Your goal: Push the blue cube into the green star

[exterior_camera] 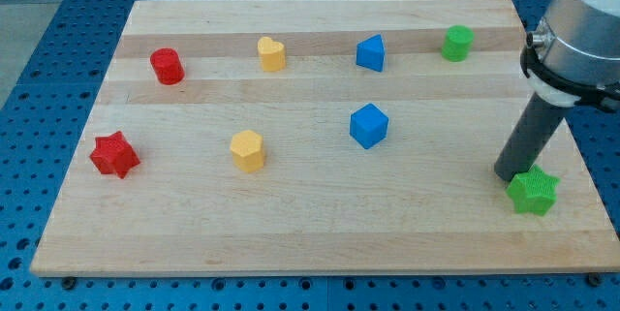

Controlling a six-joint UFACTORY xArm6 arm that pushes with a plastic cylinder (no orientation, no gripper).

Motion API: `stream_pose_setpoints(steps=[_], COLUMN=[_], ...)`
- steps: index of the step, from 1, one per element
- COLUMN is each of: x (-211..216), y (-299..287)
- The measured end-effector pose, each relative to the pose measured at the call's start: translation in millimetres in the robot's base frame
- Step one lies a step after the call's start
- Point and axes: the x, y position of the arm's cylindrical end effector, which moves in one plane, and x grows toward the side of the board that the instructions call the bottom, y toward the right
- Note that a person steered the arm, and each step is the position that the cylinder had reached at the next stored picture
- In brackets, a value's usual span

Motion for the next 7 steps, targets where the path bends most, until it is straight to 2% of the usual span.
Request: stream_pose_setpoints(steps=[2, 3, 4, 6, 7], x=[-89, -94, -81, -65, -66], y=[-89, -146, -196, -169, -225])
